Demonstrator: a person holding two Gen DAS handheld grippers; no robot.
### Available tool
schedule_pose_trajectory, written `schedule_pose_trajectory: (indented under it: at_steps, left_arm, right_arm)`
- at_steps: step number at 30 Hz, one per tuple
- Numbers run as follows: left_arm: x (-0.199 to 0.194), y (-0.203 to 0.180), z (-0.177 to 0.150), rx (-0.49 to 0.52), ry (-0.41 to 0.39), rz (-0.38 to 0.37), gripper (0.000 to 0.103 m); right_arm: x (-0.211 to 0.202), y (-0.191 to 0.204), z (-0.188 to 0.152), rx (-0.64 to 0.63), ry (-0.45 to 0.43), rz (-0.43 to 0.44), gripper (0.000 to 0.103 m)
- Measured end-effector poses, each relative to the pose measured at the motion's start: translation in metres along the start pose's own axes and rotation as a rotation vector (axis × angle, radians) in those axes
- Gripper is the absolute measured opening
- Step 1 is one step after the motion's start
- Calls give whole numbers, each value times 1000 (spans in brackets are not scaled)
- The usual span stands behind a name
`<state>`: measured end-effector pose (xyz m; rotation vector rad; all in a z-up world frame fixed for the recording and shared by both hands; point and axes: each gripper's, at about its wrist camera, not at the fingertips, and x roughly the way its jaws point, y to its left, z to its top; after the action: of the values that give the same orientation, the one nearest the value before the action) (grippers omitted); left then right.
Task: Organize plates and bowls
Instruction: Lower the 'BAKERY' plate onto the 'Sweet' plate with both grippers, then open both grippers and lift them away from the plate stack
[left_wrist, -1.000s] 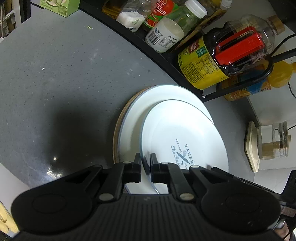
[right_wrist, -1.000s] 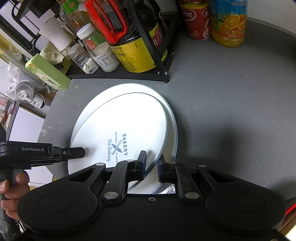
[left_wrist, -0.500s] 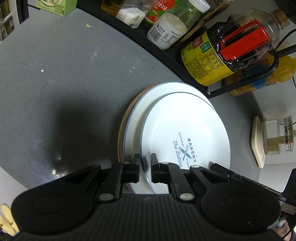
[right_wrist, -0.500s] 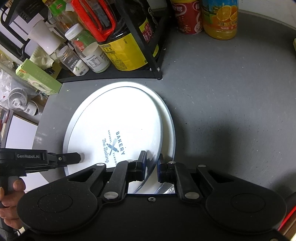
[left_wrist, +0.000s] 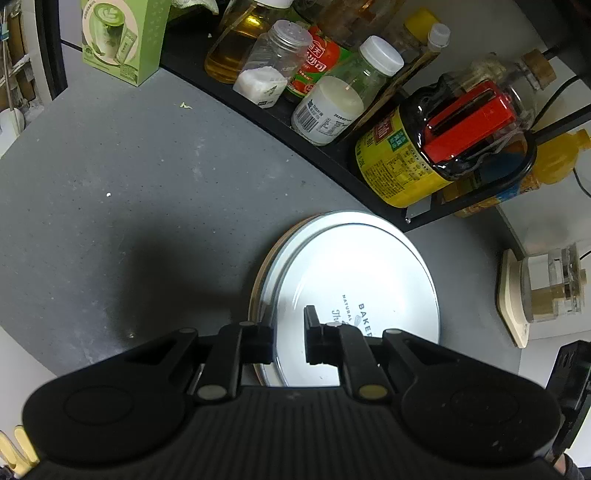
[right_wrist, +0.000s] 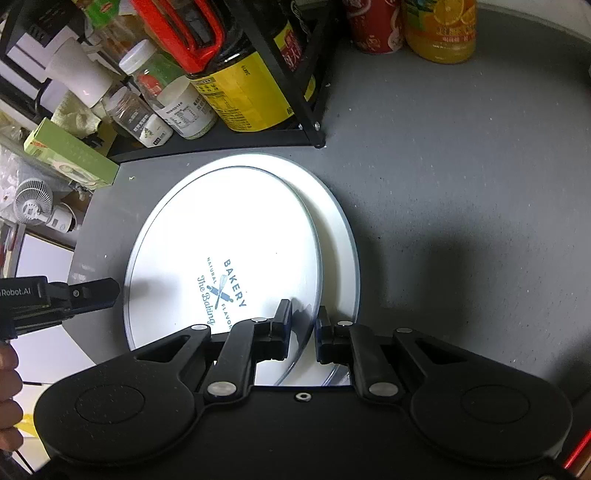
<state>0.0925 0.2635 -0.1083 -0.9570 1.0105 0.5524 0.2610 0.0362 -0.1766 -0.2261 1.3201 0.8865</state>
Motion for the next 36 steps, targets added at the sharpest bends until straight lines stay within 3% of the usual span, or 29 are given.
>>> schedule_pose_trajectory:
  at_steps: [11, 21, 25, 27, 31, 34, 36]
  left_arm:
    - [10, -1, 1, 45, 24, 14, 16]
    - [15, 2, 9, 66, 50, -22, 17]
    - [19, -1, 8, 68, 62, -12, 17]
    - [20, -3, 7, 64, 67, -5, 17]
    - [17, -9, 2, 63, 64, 23, 17]
    - [11, -15, -1, 67, 55, 53, 18]
    - [6, -22, -5, 68, 41, 71, 33]
  right_arm:
    - [-12, 4, -4, 12, -15, -36, 15]
    - [-27, 6, -11, 33, -42, -56, 17]
    - [-34, 3, -13, 38, -55, -65, 35]
    - [-39, 0, -13, 48, -62, -55, 36]
    - [-54, -5, -15, 50, -87, -29, 53]
    - [-70, -10, -16, 48, -103, -8, 60]
    - [-84, -16, -17, 50, -126, 1, 68]
